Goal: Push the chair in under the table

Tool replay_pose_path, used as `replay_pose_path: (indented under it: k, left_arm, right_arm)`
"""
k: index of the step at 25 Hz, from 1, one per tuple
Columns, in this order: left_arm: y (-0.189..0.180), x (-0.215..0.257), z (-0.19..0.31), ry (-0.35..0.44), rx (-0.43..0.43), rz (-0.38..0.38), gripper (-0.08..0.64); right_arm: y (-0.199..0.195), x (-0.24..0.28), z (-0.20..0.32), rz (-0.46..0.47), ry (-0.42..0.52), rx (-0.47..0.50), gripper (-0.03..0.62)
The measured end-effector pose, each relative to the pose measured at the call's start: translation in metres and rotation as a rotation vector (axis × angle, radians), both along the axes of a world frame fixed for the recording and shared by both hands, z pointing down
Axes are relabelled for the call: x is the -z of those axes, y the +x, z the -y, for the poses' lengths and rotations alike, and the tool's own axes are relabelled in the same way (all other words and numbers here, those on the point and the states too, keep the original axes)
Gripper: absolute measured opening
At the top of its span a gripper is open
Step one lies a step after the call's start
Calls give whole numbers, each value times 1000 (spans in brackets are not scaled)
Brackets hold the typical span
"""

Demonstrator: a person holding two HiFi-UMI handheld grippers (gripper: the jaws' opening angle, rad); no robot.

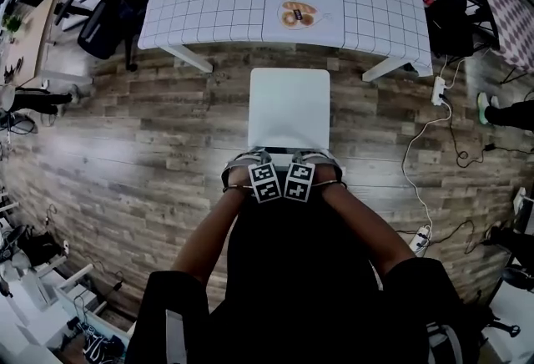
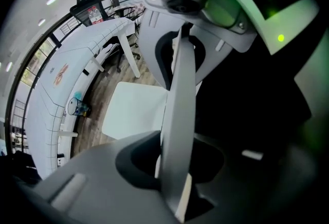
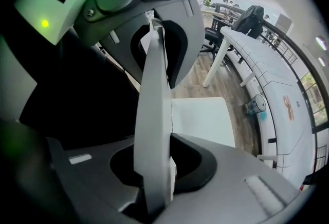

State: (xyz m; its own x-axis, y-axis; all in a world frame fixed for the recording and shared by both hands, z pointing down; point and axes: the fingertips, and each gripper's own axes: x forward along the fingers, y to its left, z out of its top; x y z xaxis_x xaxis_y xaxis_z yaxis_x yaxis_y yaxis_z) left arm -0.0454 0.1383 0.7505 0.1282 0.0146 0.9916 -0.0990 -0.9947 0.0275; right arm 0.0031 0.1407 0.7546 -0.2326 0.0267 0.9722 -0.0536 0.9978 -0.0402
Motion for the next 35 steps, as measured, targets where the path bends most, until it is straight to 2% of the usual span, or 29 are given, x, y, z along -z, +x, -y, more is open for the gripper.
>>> replay_pose_path:
  k: [3,11,19,25,29,35]
  left_arm:
    - [-4,2,14,-16,24,-2,106]
    - [-7,10,53,-46,3,-11,112]
    - [-10,16,93,-37,-53,-18,100]
    - [-20,31,109,-63,-83,-29,97]
    - [-18,22,126,-46,-115,-30,97]
    - [-18,13,139,-58,-132,-44,97]
  right_arm:
    - [-4,2,13,1,-5,-7,78]
    - [-8,9,51,1,-29,-32,78]
    - [-11,15,90,2,-47,-58,80]
    - [-22,30,105,4,-56,-80,80]
    - [-21,21,121,6,-61,-90,80]
    - [-21,12,134,-43,-61,-98,80]
